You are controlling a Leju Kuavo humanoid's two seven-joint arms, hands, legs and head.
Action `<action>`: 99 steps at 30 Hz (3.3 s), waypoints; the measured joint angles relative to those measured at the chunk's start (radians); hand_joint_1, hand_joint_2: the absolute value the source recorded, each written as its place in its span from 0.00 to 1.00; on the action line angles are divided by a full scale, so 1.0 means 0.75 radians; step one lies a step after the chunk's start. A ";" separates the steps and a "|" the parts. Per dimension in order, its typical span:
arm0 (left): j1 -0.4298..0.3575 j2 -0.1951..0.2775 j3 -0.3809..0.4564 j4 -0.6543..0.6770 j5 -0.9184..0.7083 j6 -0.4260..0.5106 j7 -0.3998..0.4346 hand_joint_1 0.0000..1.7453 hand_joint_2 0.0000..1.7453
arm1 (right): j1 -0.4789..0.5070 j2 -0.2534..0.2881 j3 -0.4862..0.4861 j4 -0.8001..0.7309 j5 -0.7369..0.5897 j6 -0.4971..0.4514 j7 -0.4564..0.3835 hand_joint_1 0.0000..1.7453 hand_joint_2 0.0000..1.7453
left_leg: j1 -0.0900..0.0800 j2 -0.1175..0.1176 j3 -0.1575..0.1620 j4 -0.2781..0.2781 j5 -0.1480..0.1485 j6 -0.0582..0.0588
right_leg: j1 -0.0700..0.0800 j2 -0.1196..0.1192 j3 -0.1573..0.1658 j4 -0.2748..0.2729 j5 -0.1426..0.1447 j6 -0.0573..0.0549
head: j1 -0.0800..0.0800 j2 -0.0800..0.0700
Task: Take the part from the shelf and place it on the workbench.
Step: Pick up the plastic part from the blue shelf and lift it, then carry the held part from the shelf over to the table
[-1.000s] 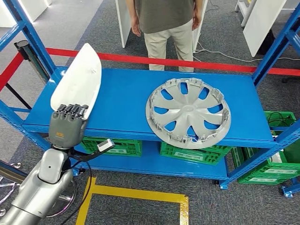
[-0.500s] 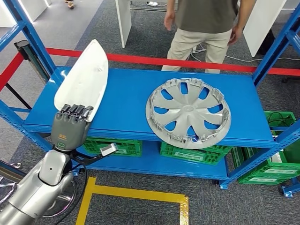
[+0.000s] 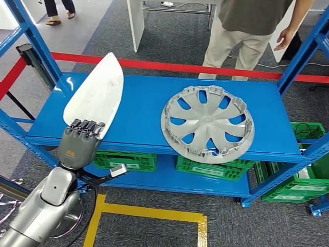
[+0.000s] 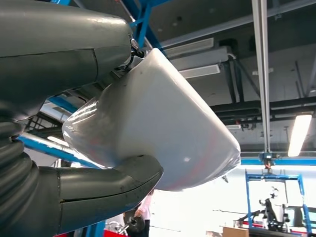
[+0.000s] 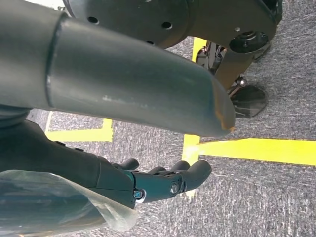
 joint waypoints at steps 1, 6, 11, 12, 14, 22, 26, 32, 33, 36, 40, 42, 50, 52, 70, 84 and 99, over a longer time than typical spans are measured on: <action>0.001 -0.001 0.006 0.000 0.000 0.000 -0.001 1.00 1.00 | -0.002 0.000 0.000 0.000 0.000 0.000 0.000 0.00 0.00 | 0.004 -0.001 0.004 -0.010 0.005 0.006 | -0.001 -0.001 -0.002 -0.001 -0.003 0.003 | 0.000 0.000; 0.003 -0.010 0.014 0.002 -0.001 0.000 -0.002 1.00 1.00 | -0.002 0.001 0.000 0.000 -0.001 0.000 -0.002 0.00 0.00 | 0.015 -0.010 0.026 -0.048 0.025 0.031 | 0.000 0.055 -0.158 0.283 -0.130 0.010 | 0.011 0.000; 0.012 -0.011 0.013 0.006 -0.001 -0.001 -0.004 1.00 1.00 | 0.001 0.001 0.001 0.000 -0.003 0.000 -0.003 0.00 0.00 | 0.023 -0.031 0.025 -0.026 0.009 0.011 | -0.008 0.063 -0.193 0.219 0.023 0.021 | 0.012 0.000; 0.011 -0.011 0.014 0.007 -0.001 -0.001 -0.004 1.00 1.00 | 0.001 0.001 0.001 0.000 -0.003 0.000 -0.003 0.00 0.00 | 0.024 -0.035 0.020 -0.015 0.001 0.001 | -0.008 0.068 -0.163 0.151 0.061 0.020 | 0.013 0.000; 0.011 -0.009 0.017 0.008 -0.001 -0.001 -0.004 1.00 1.00 | 0.000 0.001 0.001 0.000 -0.004 0.000 -0.004 0.00 0.00 | 0.021 -0.042 0.006 0.006 -0.006 -0.014 | -0.007 0.076 -0.135 0.093 0.071 0.011 | 0.014 0.000; 0.023 0.026 0.033 0.008 -0.001 -0.001 0.011 1.00 1.00 | -0.008 0.003 0.001 -0.001 -0.005 -0.063 -0.005 0.00 0.00 | 0.026 -0.032 -0.120 0.334 -0.210 -0.054 | -0.002 0.061 -0.165 0.084 0.082 -0.055 | 0.002 0.000; 0.051 0.060 0.053 -0.002 -0.001 -0.001 0.037 1.00 1.00 | -0.017 0.011 0.012 0.006 0.014 -0.293 0.019 0.00 0.00 | 0.021 -0.031 -0.022 0.211 -0.119 -0.031 | 0.012 0.057 -0.189 0.085 0.105 -0.064 | 0.002 0.000; 0.080 0.113 0.077 -0.042 -0.001 -0.001 0.077 1.00 1.00 | -0.025 0.023 0.028 0.025 0.022 -0.570 0.070 0.00 0.00 | 0.000 -0.021 0.079 -0.023 -0.042 -0.001 | 0.009 0.052 -0.208 0.072 0.148 -0.024 | 0.003 0.000; 0.084 0.118 0.077 -0.046 -0.001 -0.001 0.082 1.00 1.00 | -0.025 0.023 0.032 0.028 0.025 -0.597 0.085 0.00 0.00 | 0.004 -0.020 0.072 -0.033 -0.027 0.005 | 0.011 0.054 -0.217 0.082 0.128 -0.018 | 0.004 0.000; 0.090 0.126 0.076 -0.050 -0.002 -0.001 0.098 1.00 1.00 | -0.026 0.023 0.048 0.032 0.044 -0.642 0.128 0.00 0.00 | 0.011 -0.017 0.028 -0.047 0.020 0.020 | 0.014 0.060 -0.273 0.256 -0.043 -0.008 | 0.009 0.000; 0.098 0.137 0.069 -0.051 -0.002 -0.001 0.119 1.00 1.00 | -0.027 0.023 0.058 0.033 0.072 -0.649 0.149 0.00 0.00 | 0.012 -0.017 -0.048 -0.036 0.069 0.014 | 0.013 0.061 -0.247 0.396 -0.049 0.002 | 0.011 0.000; 0.099 0.143 0.066 -0.052 -0.002 -0.001 0.127 1.00 1.00 | -0.030 0.023 0.061 0.033 0.081 -0.647 0.149 0.00 0.00 | 0.014 -0.017 -0.080 -0.022 0.087 0.002 | 0.011 0.062 -0.120 0.235 0.011 0.003 | 0.012 0.000; 0.107 0.172 0.062 -0.060 -0.002 -0.001 0.142 1.00 1.00 | -0.040 0.026 0.072 0.031 0.100 -0.627 0.140 0.00 0.00 | 0.016 -0.019 -0.164 0.111 0.009 -0.051 | 0.009 0.061 -0.041 0.024 0.020 -0.060 | 0.006 0.000; 0.109 0.175 0.060 -0.060 -0.002 -0.001 0.143 1.00 1.00 | -0.041 0.026 0.076 0.031 0.103 -0.627 0.139 0.00 0.00 | 0.020 -0.019 -0.200 0.282 -0.113 -0.062 | 0.013 0.055 -0.072 0.027 0.046 -0.071 | 0.001 0.000; 0.147 0.211 0.043 -0.097 -0.003 -0.001 0.174 1.00 1.00 | -0.042 0.029 0.079 0.029 0.136 -0.603 0.117 0.00 0.00 | 0.005 -0.009 -0.034 -0.054 0.068 0.023 | 0.017 0.060 -0.255 0.399 -0.074 -0.001 | 0.012 0.000; 0.312 0.273 0.167 -0.222 -0.002 0.000 0.083 1.00 1.00 | -0.049 0.048 0.079 0.024 0.181 -0.658 0.016 0.00 0.00 | 0.023 -0.016 -0.201 0.361 -0.141 -0.061 | 0.015 0.055 -0.088 0.020 0.064 -0.075 | -0.003 0.000; 0.446 0.237 0.329 -0.342 -0.002 -0.001 -0.074 1.00 1.00 | -0.051 0.061 0.078 0.004 0.159 -0.535 -0.061 0.00 0.00 | 0.013 -0.009 -0.016 -0.041 0.041 0.016 | 0.015 0.062 -0.278 0.377 -0.119 -0.009 | 0.003 0.000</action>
